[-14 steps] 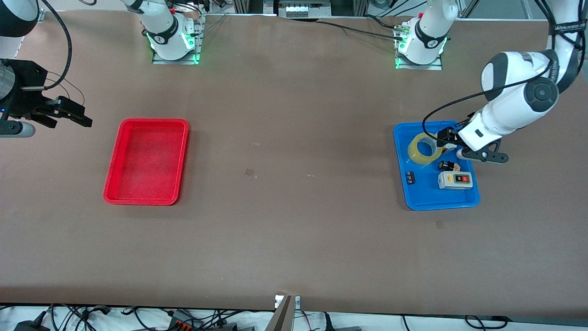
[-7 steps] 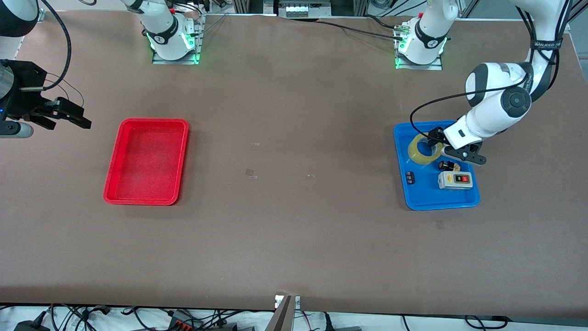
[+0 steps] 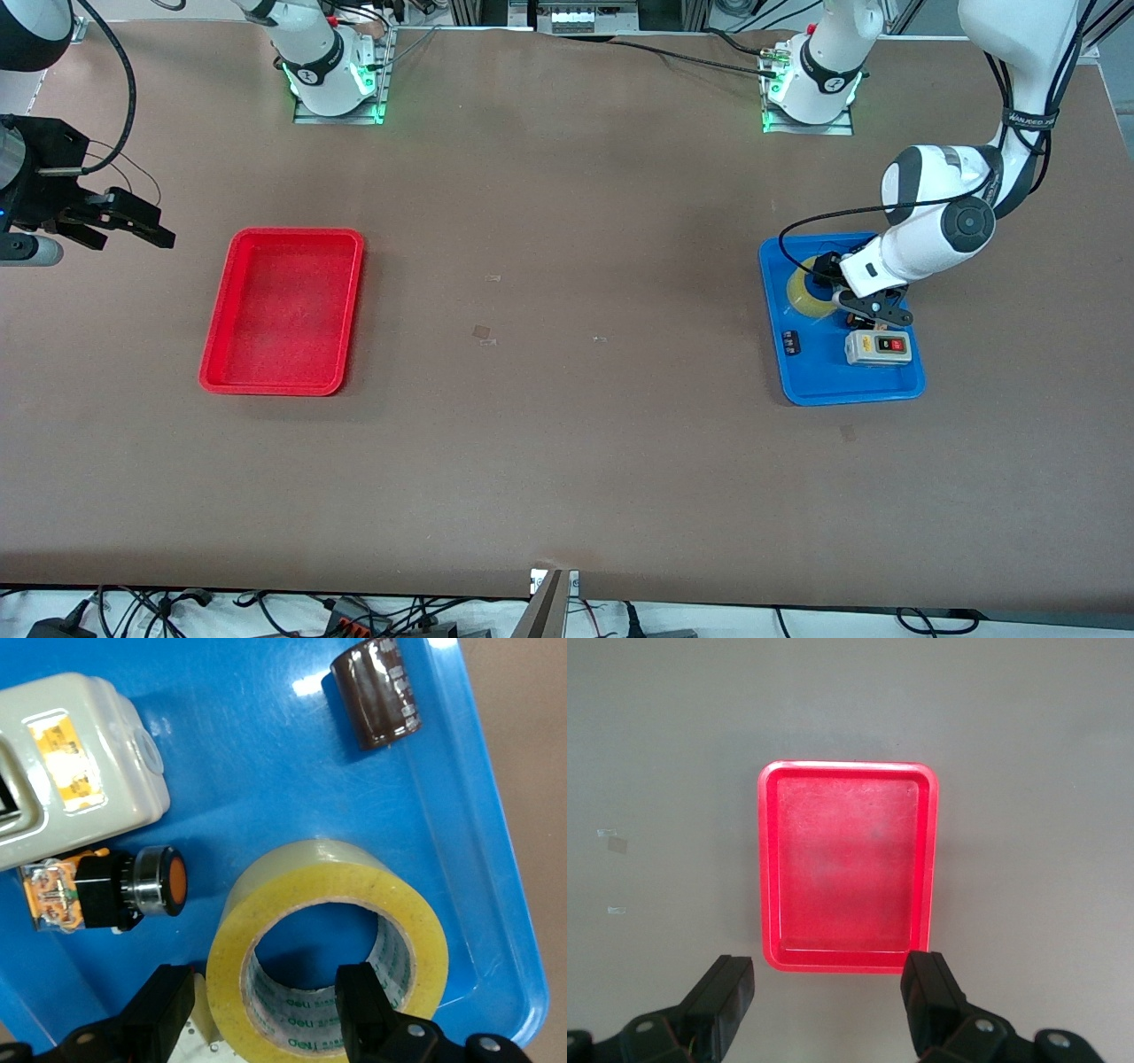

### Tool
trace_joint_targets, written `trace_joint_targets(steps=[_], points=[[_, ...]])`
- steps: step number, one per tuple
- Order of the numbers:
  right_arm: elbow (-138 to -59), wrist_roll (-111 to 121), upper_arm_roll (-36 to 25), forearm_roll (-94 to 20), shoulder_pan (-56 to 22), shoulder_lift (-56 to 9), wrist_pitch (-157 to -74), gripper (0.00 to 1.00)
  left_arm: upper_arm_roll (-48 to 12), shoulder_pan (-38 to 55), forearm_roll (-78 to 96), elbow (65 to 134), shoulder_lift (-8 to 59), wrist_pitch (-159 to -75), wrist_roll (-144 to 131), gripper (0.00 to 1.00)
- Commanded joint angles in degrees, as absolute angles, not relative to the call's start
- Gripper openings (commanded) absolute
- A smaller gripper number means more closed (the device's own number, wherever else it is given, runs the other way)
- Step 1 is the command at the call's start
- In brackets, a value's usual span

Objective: Place and move tape with both arms
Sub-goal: 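Reach the left gripper down to the yellow tape roll in the blue tray, then grasp the yellow tape roll by its rim with the left gripper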

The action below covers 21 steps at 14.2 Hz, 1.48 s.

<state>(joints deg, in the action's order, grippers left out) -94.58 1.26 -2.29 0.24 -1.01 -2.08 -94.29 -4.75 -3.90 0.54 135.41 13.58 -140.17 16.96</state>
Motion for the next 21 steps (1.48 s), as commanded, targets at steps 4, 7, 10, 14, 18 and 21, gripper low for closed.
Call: trace_joint_targets(steps=[4,7,10,14,18,21], points=[[-94.31,1.76,-2.29,-0.44,-0.7,-1.93,-94.04,1.0,-5.01,-4.74,0.44,134.91,13.27,-139.57,16.17,0.0],[-94.31,1.76,-2.29,-0.44,-0.79,-1.93,-94.13,1.0,-4.92,-5.1,0.44,131.77,12.31,-133.89,16.61,0.0],[-94.31,1.76,-2.29,-0.44,-0.79,-2.02,-94.13,1.0,-4.92,-5.19,0.44,120.1,12.74,-117.04,16.53,0.0],[-94.31,1.76,-2.29,-0.44,-0.7,-2.02,-94.31,1.0,-5.18,-3.26,7.18,112.33,13.53,-107.58,7.86,0.0],[-94.31,1.85,-2.29,-0.35,-0.7,-2.63,-94.57,1.0,-6.33,8.32,13.79,106.99,18.78,-109.68,-14.01,0.0],[-93.96,1.84,-2.29,-0.44,-0.7,-3.16,-94.75,1.0,-6.33,18.08,14.76,96.27,27.74,-110.12,-31.25,0.0]])
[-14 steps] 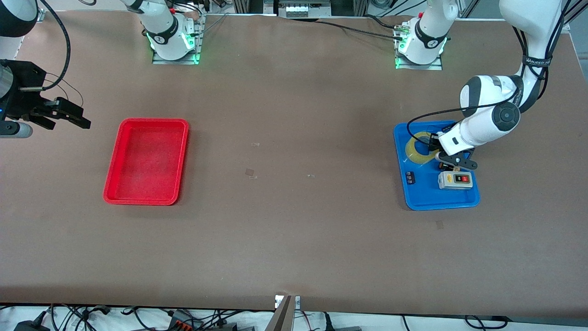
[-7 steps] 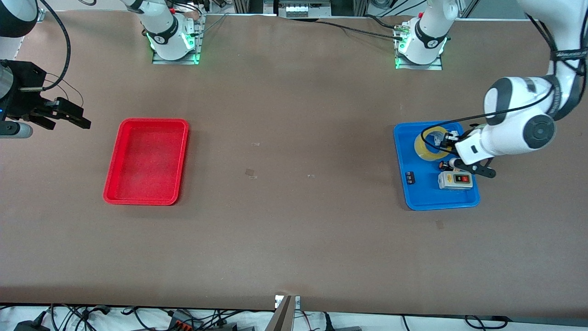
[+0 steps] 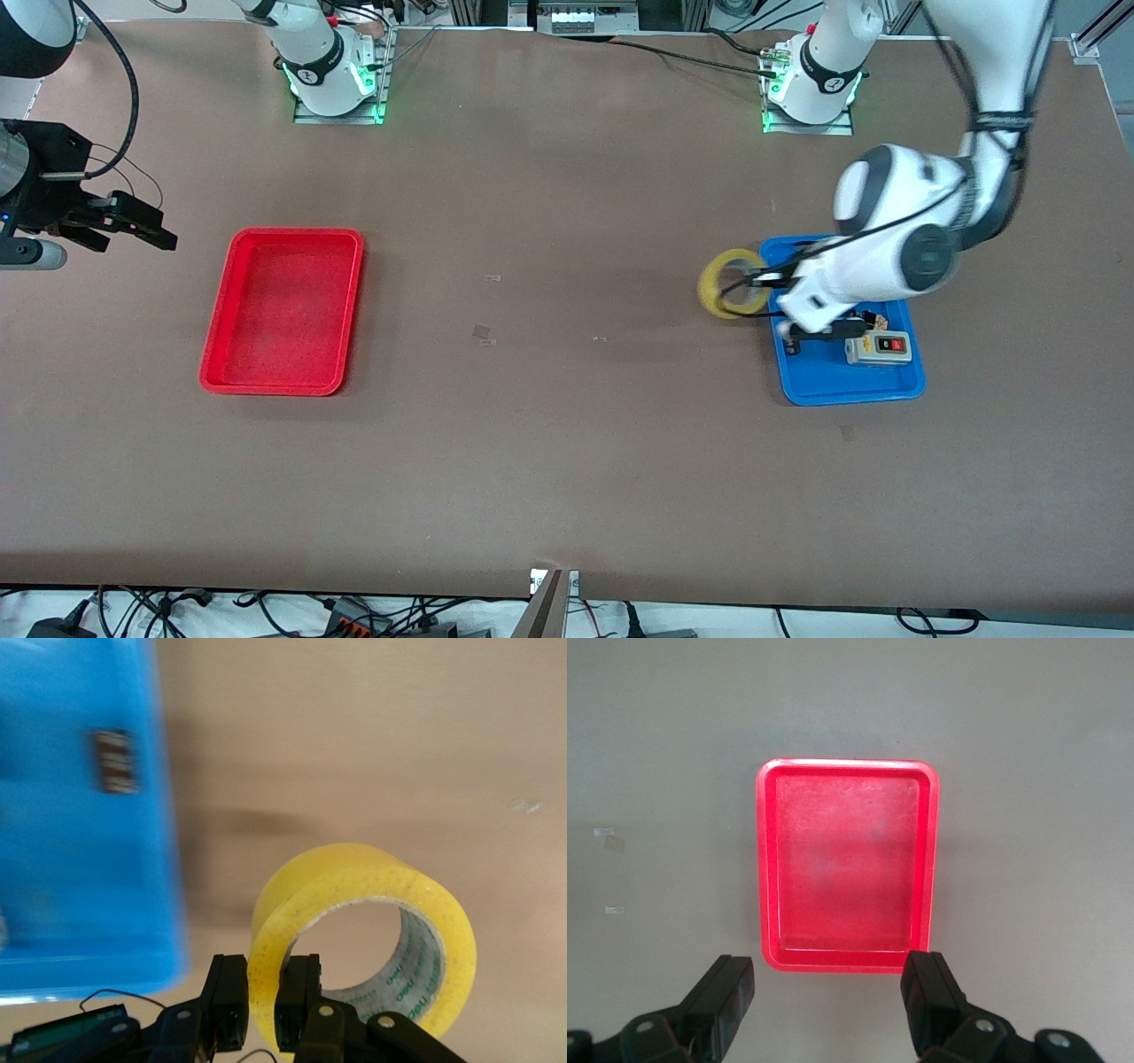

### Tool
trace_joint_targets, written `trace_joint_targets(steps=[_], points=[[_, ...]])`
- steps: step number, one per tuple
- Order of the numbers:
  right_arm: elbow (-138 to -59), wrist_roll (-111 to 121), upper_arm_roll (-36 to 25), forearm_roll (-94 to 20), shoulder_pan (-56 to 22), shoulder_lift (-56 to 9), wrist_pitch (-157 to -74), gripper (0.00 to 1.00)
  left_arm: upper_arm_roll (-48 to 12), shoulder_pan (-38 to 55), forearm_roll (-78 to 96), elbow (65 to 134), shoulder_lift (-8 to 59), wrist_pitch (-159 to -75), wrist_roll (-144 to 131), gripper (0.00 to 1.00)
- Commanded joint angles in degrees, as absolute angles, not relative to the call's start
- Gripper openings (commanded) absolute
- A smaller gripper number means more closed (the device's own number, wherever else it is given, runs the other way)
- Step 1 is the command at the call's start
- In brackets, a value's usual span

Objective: Place and move tape with both arms
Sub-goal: 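Grasp the yellow tape roll by its rim with the left gripper, then carry the tape roll to the table middle and set it down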

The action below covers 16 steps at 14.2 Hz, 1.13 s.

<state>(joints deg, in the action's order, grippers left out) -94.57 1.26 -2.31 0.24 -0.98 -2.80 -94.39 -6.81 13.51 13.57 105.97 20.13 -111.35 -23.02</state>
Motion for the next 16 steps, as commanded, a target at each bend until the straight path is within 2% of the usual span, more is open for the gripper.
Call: trace_joint_targets(steps=[1,7,10,11,12,13,14,15,16], points=[[-93.87,1.76,-2.29,-0.44,-0.62,-3.16,-94.75,1.0,-6.33,20.02,16.16,93.8,29.69,-111.17,-34.94,0.0],[-92.29,1.76,-2.46,0.35,-0.53,-6.06,-94.31,1.0,-6.24,32.68,19.69,92.02,36.38,-130.23,-51.75,0.0],[-92.37,1.32,-2.46,0.26,-0.09,-7.38,-94.05,1.0,-6.24,34.98,19.43,91.85,39.28,-132.71,-54.92,0.0],[-92.37,1.14,-2.46,0.26,-0.09,-7.38,-93.96,1.0,-6.24,35.07,19.42,91.41,39.55,-132.71,-55.11,0.05],[-92.37,1.14,-2.46,0.26,-0.09,-7.47,-93.96,1.0,-6.24,35.07,19.6,90.62,39.9,-132.71,-55.11,0.24],[-92.46,1.06,-2.55,0.26,0.09,-7.47,-93.87,1.0,-6.24,35.16,19.51,90.09,40.08,-132.71,-55.11,0.49],[-92.46,1.05,-2.46,0.26,0.52,-7.64,-93.95,1.0,-6.24,35.07,19.42,90.09,39.99,-132.71,-55.11,0.84],[-92.46,1.49,-2.55,0.26,0.88,-7.99,-93.87,1.0,-6.15,34.98,19.34,90.0,39.56,-132.37,-55.11,1.0],[-92.37,2.02,-2.55,0.44,1.14,-7.74,-93.78,1.0,-6.07,34.72,19.34,90.09,38.77,-131.84,-55.11,1.0]])
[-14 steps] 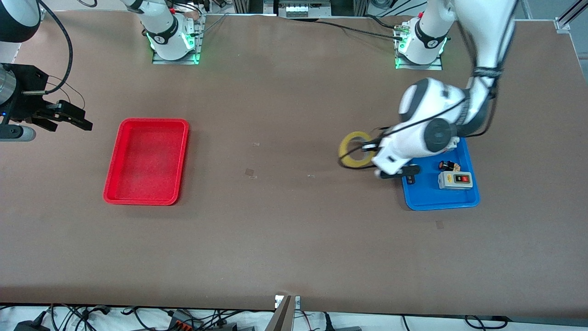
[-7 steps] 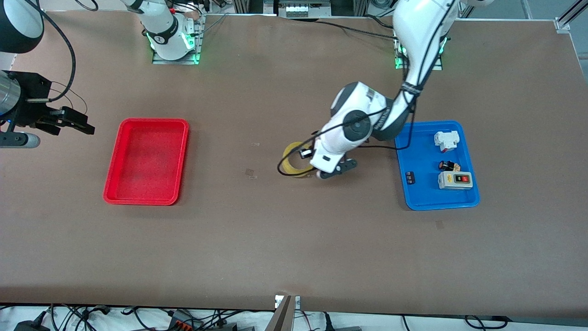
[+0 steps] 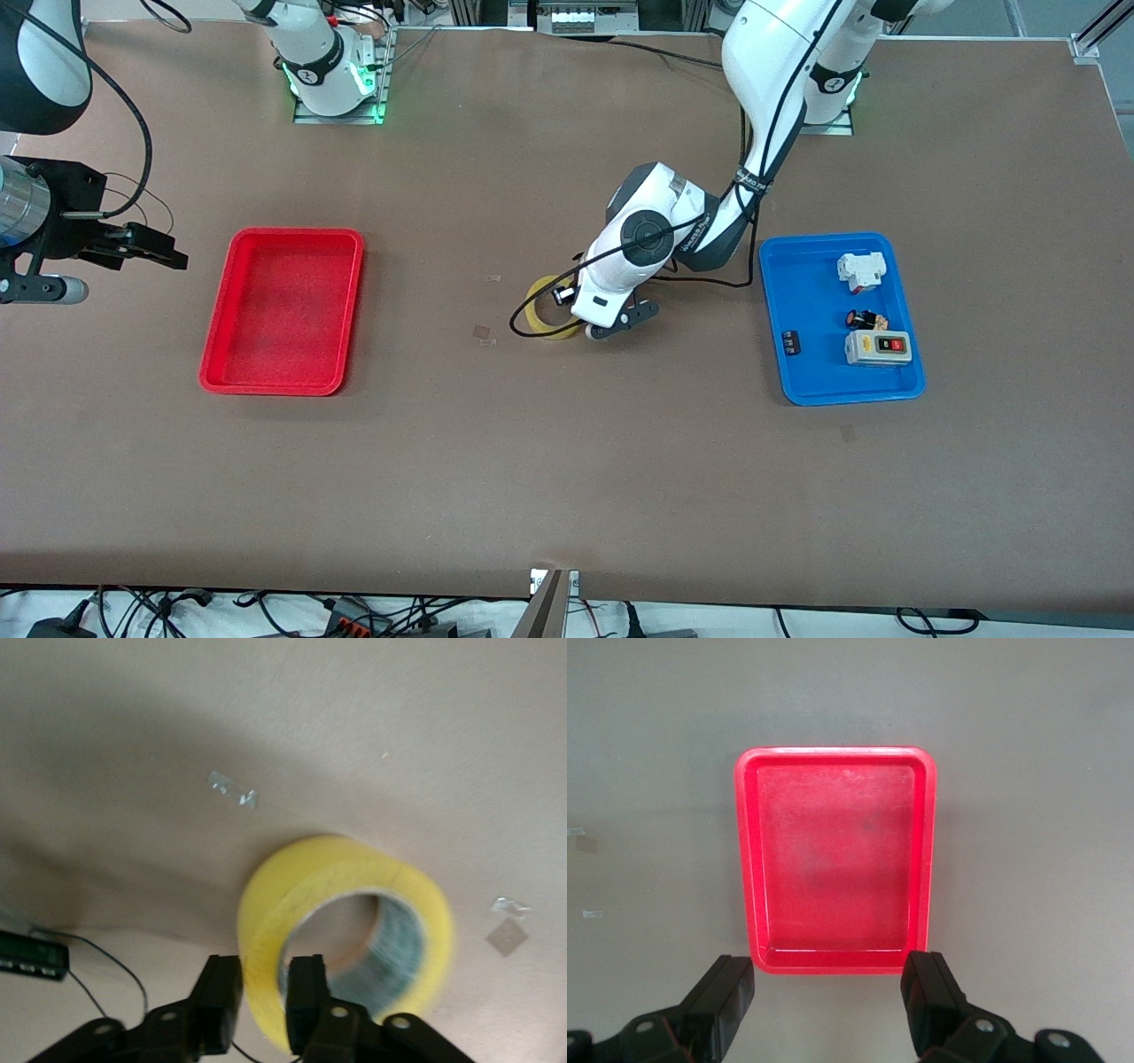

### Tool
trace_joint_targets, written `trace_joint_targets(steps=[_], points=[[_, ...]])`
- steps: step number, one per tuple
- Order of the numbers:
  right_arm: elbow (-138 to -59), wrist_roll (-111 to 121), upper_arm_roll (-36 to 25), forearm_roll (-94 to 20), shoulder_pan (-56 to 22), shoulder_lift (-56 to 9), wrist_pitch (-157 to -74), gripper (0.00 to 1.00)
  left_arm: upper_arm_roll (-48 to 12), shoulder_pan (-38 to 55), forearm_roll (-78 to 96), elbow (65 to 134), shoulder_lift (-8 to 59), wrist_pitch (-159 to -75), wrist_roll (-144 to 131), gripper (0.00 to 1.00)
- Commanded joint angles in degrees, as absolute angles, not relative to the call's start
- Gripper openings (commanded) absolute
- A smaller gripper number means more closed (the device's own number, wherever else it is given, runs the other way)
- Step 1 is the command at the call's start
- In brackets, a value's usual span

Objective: Place and move tape with both arms
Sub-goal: 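Carry the tape roll to the table middle and set it down, then release the tape with the left gripper while the right gripper reaches it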

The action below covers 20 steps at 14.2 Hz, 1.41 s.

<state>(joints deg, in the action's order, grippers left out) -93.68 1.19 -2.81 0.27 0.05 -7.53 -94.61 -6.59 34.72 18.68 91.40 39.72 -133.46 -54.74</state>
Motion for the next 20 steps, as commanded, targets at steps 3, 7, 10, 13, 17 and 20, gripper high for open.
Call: trace_joint_targets(steps=[3,7,10,13,17,20], points=[[-92.37,1.85,-2.46,1.41,1.32,-8.43,-91.32,1.0,-4.32,32.8,19.25,90.09,32.55,-124.13,-55.11,1.0],[-92.2,1.06,-1.76,0.27,-0.16,-13.08,-92.37,1.0,-3.87,24.02,15.93,90.09,23.92,-112.7,-54.58,1.0],[-92.02,1.05,-1.85,-5.17,-5.44,-17.83,-97.54,1.0,-3.87,17.95,11.26,90.09,20.4,-106.28,-53.1,1.0],[-90.8,0.97,-1.76,-7.73,-13.86,-21.96,-100.36,1.0,-3.87,11.36,8.97,90.35,16.97,-98.55,-41.97,1.0],[-88.07,-8.67,-1.84,-11.52,-26.51,-29.25,-106.31,1.0,-3.95,1.17,8.27,90.18,12.06,-90.02,-21.58,1.0],[-88.07,-18.34,-2.02,-8.45,-33.91,-34.44,-118.43,1.0,-4.48,-3.33,5.27,90.79,7.93,-88.33,-9.53,1.0]])
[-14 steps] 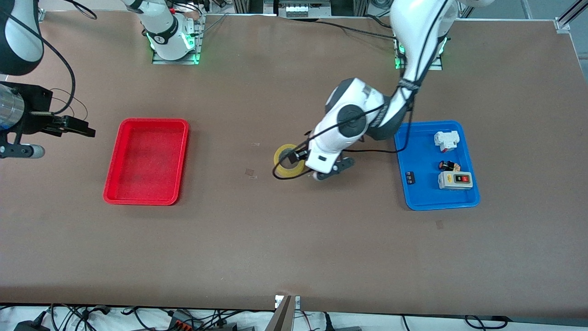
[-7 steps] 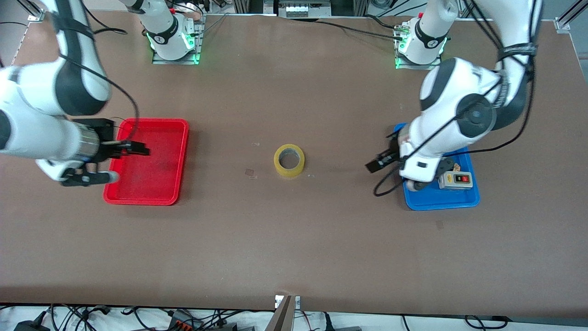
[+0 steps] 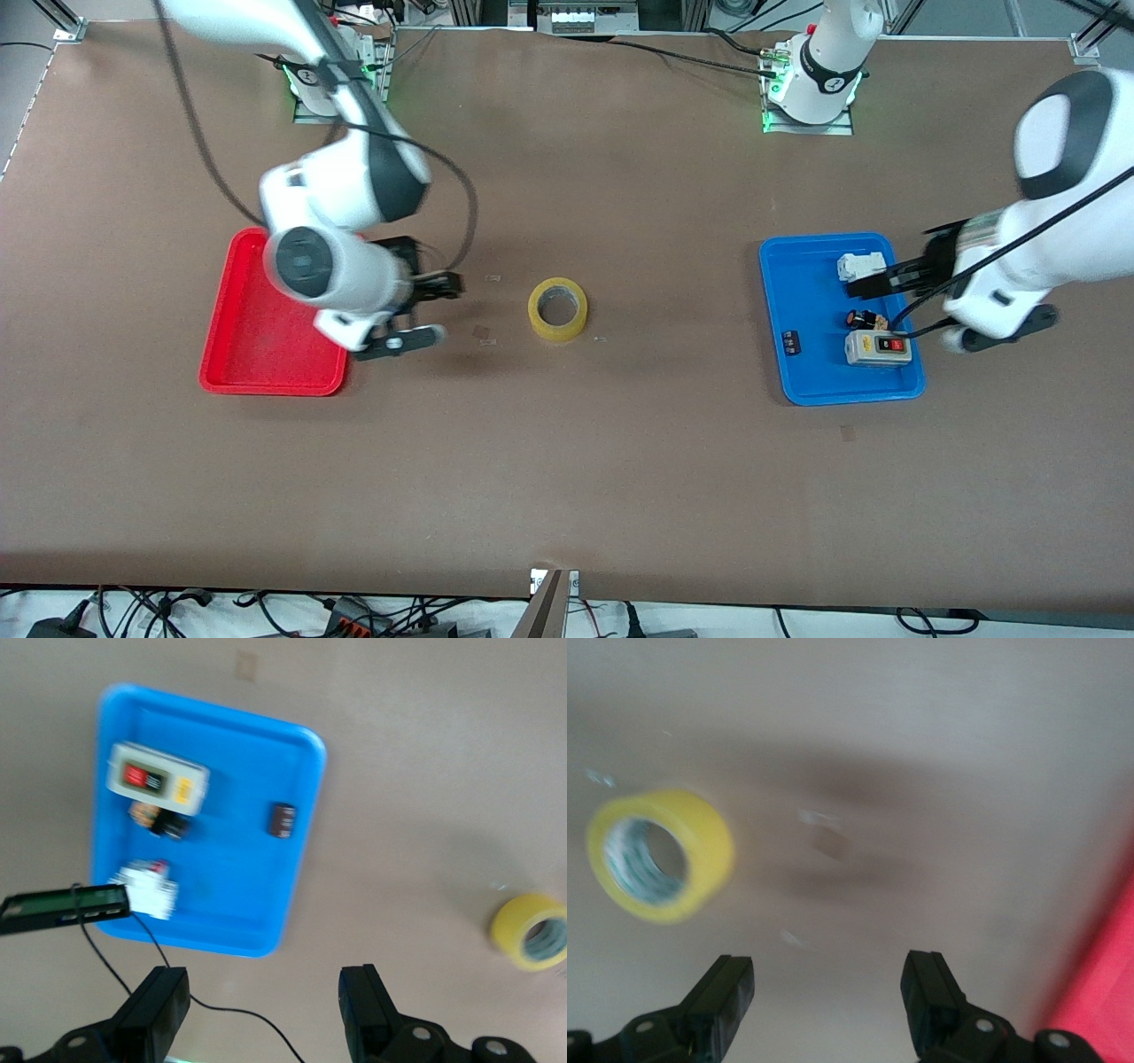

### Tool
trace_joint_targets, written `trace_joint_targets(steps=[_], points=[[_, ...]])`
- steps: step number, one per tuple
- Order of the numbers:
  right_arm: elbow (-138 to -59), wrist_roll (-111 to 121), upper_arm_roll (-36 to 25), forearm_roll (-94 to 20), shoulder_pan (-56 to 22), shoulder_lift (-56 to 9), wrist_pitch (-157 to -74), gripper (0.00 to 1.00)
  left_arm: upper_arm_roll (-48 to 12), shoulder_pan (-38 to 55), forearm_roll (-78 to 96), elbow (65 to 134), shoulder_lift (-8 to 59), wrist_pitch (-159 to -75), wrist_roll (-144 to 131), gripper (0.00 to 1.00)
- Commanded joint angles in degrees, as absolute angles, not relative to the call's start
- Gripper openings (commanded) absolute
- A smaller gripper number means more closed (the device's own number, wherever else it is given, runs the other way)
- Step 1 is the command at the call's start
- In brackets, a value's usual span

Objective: Place and move tape with both arms
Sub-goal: 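Release the tape with the left gripper while the right gripper reaches it, then grasp the yellow tape roll rim with the right gripper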

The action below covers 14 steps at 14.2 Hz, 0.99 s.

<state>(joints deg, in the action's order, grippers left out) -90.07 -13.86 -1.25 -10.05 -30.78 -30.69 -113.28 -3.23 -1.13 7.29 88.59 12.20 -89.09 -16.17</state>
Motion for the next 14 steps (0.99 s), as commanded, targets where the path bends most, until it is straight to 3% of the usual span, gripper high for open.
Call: trace_joint_targets(steps=[1,5,9,14], points=[[-88.07,-20.98,-1.93,-8.26,-35.75,-35.93,-121.35,1.0,-4.22,-4.56,5.19,90.7,6.43,-87.46,-4.79,1.0],[-88.07,-24.34,-1.85,-8.44,-38.76,-37.44,-124.98,1.0,-3.08,-5.54,0.81,90.09,1.5,-85.43,9.29,1.0],[-88.07,-27.23,-2.02,-8.35,-40.34,-41.56,-129.17,0.98,-2.99,-3.44,-0.79,86.5,0.97,-87.1,9.85,1.0],[-88.07,-29.36,-1.93,-8.61,-41.75,-43.06,-131.84,0.98,-1.58,-1.41,-1.14,86.75,1.05,-86.66,9.58,1.0]])
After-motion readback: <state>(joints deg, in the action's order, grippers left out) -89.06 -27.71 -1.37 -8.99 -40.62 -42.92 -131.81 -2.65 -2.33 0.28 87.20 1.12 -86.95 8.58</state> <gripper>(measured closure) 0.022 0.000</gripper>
